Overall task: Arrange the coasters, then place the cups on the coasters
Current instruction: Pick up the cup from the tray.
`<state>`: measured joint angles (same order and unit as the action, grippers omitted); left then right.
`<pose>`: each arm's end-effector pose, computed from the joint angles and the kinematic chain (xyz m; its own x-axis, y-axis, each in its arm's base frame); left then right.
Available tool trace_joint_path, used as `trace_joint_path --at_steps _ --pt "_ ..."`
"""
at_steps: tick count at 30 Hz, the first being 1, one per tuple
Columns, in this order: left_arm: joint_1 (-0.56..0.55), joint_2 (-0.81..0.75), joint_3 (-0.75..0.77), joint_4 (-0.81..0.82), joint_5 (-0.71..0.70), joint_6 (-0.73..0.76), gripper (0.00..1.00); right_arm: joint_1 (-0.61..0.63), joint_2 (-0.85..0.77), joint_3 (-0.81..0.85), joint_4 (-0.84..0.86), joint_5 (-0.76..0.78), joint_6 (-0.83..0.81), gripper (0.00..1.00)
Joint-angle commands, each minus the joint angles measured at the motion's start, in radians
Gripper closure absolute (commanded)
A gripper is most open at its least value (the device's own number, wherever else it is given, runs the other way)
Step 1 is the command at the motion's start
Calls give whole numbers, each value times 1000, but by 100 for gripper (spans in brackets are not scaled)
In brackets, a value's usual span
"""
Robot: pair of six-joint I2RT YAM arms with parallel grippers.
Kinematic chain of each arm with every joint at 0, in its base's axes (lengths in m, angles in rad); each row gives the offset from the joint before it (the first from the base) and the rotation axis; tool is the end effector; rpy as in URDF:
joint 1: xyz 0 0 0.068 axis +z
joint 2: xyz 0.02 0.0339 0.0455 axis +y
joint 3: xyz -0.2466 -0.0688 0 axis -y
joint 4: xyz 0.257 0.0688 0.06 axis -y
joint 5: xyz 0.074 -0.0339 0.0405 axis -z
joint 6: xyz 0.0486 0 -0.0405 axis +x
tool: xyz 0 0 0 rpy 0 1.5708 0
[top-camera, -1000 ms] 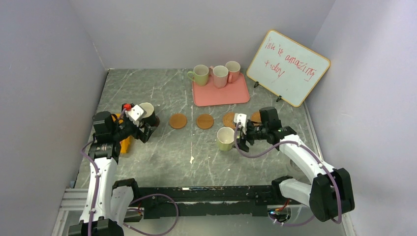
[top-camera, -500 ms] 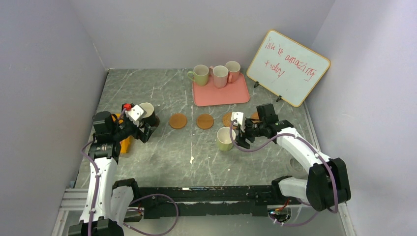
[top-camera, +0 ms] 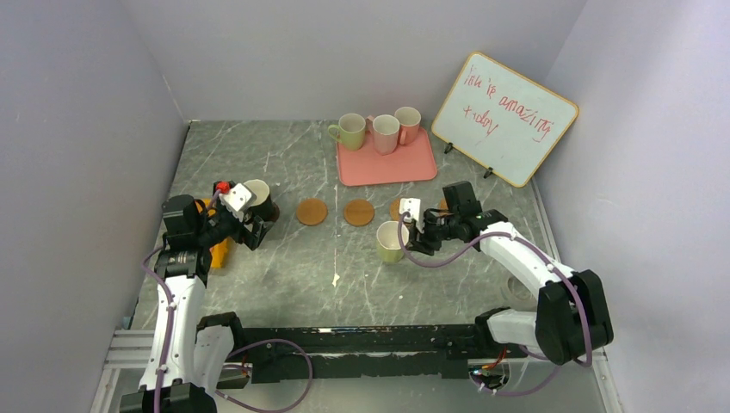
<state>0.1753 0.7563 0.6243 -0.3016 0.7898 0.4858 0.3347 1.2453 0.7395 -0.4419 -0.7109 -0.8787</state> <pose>0.2044 0.0012 0.2629 -0.1269 0.3114 -0.9418 0.6458 0.7466 0.1598 0.2349 0.1153 0.1851 -0.0209 -0.6250 -0.7804 -0.9789 0.1715 -0.1111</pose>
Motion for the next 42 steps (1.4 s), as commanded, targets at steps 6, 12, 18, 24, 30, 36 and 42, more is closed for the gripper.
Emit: trace_joint_path --at_steps 6,12,18,24,30,36,42 --pt "6 -8 14 2 40 19 4 34 9 2 62 7 4 52" --pt "6 -9 14 2 39 20 4 59 28 -15 87 45 13 48" --pt "6 -8 14 2 40 22 4 65 37 -20 115 59 34 48" --pt "6 -7 14 1 39 22 4 66 29 -19 141 50 65 73" --pt "6 -10 14 2 38 20 4 72 3 0 158 40 101 100" --pt "5 -14 15 8 28 9 4 95 -36 28 192 36 165 100" --pt "6 -12 17 10 21 3 4 146 -61 80 231 41 242 100"
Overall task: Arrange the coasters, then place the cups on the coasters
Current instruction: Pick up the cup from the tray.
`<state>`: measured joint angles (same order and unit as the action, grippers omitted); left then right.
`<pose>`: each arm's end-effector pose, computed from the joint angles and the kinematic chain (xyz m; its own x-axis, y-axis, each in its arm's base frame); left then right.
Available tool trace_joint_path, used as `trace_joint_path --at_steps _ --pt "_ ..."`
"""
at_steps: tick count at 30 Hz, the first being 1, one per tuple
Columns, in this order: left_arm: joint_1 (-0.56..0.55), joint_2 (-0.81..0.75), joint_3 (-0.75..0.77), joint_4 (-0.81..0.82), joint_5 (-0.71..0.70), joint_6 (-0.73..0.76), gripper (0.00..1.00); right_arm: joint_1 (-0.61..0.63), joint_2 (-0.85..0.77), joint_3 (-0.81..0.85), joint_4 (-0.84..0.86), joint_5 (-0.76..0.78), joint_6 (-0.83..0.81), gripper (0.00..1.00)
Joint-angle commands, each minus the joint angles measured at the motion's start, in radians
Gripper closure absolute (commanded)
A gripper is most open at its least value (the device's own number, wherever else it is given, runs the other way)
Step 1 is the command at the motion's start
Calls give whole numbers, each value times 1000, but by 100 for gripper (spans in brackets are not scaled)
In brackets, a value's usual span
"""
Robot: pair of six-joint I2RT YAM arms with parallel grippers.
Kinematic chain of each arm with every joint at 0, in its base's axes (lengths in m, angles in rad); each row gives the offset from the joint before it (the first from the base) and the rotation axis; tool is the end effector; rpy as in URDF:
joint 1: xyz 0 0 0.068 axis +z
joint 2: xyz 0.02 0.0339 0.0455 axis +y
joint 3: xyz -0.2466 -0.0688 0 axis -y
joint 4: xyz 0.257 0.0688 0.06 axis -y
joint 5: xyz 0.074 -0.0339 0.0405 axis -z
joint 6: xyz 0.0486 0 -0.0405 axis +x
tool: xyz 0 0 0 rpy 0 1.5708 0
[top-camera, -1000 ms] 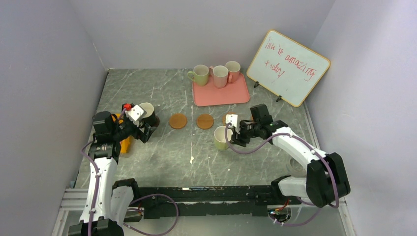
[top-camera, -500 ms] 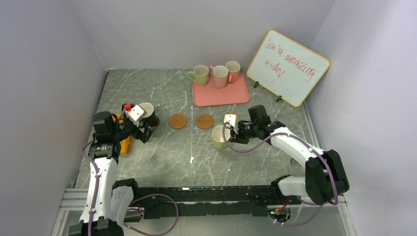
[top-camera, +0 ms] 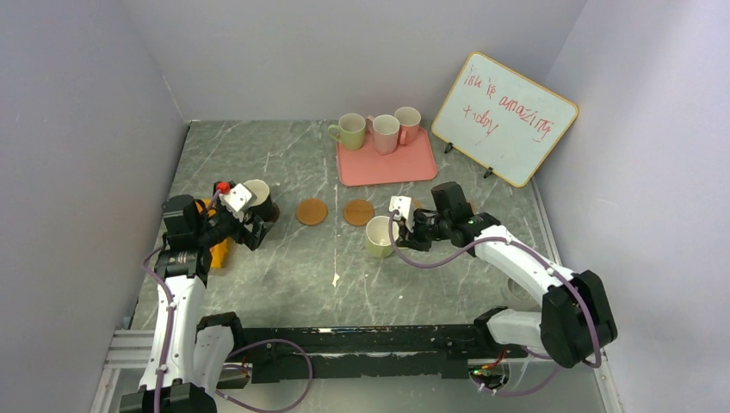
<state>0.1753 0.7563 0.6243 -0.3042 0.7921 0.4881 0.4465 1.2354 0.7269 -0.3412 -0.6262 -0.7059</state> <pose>0.2042 0.0010 0.2627 -0.1270 0.3120 -0.9416 0.6480 0.7448 0.1594 0.2289 0.1411 0.1885 -0.0622 -0.6125 -0.7880 -0.9713 0.2186 -0.0933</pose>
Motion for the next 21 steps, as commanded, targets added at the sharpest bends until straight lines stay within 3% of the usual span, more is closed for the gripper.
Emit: trace_joint_path --at_steps 1,11,21 --pt "6 -12 17 12 18 0 4 44 -50 100 137 -41 85 100" --pt "6 -29 108 -82 -129 15 4 131 74 281 108 42 210 100" --pt "10 -55 5 -79 -311 8 4 204 248 513 256 220 342 100"
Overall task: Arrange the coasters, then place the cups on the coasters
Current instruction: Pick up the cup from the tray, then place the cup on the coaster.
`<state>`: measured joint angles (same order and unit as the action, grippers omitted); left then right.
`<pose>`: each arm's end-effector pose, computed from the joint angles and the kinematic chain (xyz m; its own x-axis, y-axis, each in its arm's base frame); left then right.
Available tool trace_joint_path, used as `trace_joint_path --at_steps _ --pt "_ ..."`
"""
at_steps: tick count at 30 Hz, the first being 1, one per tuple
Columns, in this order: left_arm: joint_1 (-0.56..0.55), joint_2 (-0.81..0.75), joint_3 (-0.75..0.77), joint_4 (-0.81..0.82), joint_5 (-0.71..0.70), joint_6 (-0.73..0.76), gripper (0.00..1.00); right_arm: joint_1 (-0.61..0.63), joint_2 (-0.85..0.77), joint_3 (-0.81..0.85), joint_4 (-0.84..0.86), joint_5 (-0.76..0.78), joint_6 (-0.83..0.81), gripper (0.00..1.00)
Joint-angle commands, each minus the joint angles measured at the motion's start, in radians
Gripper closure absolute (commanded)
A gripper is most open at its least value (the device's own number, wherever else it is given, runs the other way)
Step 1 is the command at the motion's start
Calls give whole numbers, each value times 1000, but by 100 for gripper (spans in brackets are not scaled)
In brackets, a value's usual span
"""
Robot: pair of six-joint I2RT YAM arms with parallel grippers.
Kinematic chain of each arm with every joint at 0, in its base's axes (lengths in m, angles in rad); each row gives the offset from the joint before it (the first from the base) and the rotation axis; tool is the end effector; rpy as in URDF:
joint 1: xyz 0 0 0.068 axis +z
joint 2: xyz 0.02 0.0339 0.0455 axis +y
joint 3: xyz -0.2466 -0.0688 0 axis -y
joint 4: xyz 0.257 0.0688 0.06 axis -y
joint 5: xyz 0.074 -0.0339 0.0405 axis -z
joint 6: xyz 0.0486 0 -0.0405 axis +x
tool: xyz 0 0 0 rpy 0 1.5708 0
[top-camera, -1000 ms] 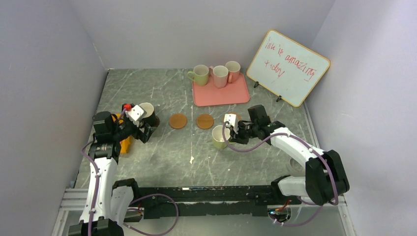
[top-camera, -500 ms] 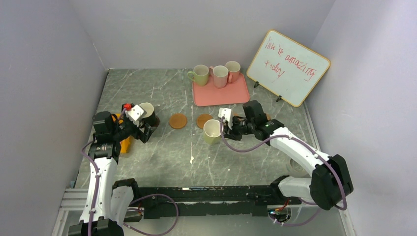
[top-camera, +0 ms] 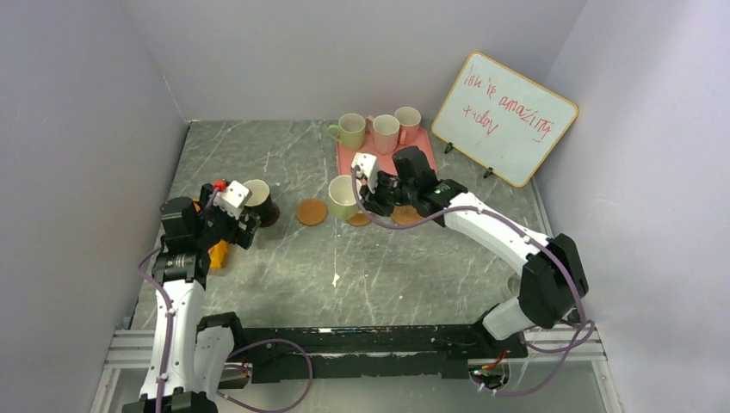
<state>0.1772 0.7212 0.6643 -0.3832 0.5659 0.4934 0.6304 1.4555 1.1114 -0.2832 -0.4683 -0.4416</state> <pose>0.2003 0.0094 0.2726 -0.2137 0.3679 -0.9050 0.4881 0.8427 0.2273 0.2689 0.2233 0.2594 -0.0777 -0.5288 -0.8452 -0.9451 0.3091 -0.1065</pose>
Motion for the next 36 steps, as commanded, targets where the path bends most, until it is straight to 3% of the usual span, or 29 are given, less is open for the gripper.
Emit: trace_joint_path --at_steps 1,10,16,23,36 --pt "10 -29 -41 4 -94 -1 4 26 52 148 210 78 87 100" --pt "13 -150 -52 -19 -140 -38 4 114 265 366 192 246 154 100" --pt "13 -176 -83 10 -146 -56 4 196 333 357 278 448 241 100" --pt "13 -201 -97 19 -170 -62 4 217 387 352 330 565 390 100" --pt "28 -221 -108 24 -183 -68 4 267 457 338 414 653 372 100"
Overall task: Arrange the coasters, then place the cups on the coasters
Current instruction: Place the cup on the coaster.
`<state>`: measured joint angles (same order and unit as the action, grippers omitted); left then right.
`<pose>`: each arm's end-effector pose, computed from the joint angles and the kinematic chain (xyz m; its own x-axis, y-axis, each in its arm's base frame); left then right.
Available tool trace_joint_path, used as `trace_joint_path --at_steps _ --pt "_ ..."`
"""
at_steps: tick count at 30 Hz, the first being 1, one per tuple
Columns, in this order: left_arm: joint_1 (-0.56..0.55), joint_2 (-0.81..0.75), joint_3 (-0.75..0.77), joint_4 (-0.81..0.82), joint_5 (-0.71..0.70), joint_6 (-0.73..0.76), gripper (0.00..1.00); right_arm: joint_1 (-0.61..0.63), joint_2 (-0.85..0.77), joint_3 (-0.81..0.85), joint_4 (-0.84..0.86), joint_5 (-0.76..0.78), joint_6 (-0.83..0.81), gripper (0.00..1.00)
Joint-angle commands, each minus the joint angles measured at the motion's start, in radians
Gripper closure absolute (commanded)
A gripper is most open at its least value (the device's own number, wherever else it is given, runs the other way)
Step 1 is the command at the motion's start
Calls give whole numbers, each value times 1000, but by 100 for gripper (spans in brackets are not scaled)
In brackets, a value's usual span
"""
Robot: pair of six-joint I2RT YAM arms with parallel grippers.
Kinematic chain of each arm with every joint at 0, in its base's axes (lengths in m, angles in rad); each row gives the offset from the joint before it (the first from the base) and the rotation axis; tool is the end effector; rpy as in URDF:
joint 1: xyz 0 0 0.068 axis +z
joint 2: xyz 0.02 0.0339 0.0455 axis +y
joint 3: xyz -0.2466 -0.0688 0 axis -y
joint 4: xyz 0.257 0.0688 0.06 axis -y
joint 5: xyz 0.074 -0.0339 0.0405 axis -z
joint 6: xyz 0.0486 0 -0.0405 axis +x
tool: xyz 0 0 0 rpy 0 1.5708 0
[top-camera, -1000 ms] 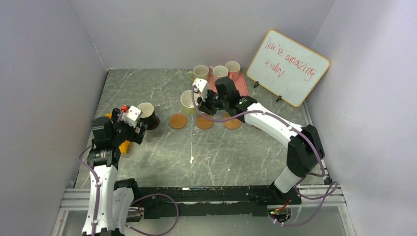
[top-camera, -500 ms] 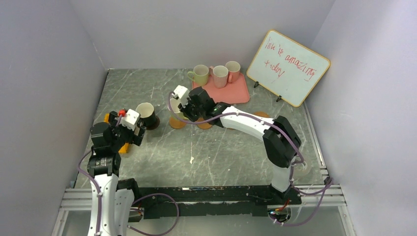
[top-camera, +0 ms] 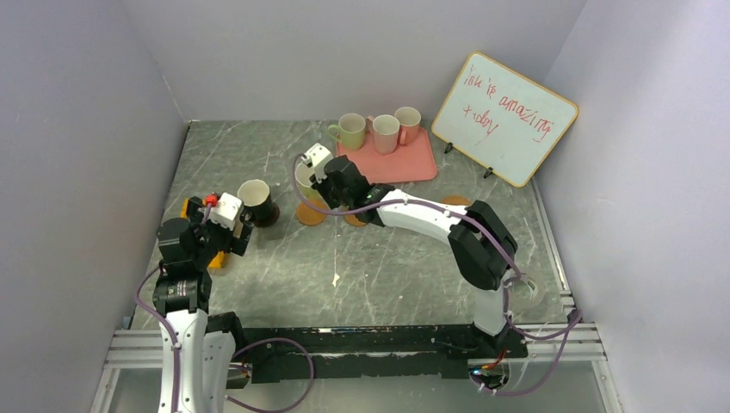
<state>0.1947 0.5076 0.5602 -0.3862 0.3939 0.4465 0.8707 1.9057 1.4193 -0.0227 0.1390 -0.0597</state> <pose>0.1707 0.0146 0.2679 -0.2133 0.3644 -0.9065 0.2985 0.9078 0.2947 0.3034 0.3497 0.2198 -0.2729 -0.4157 -0.8676 -0.6970 0.7071 -0.1195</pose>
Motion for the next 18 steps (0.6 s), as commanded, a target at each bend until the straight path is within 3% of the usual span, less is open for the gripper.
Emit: trace_joint_path --at_steps 1,8,18 --pt "13 -10 -5 27 -10 -22 4 30 11 26 160 70 -9 100" --pt "25 -24 -8 25 5 -18 4 33 -18 -42 232 61 -47 100" --pt "35 -32 -9 23 13 -16 4 32 -11 -35 180 -43 -22 100"
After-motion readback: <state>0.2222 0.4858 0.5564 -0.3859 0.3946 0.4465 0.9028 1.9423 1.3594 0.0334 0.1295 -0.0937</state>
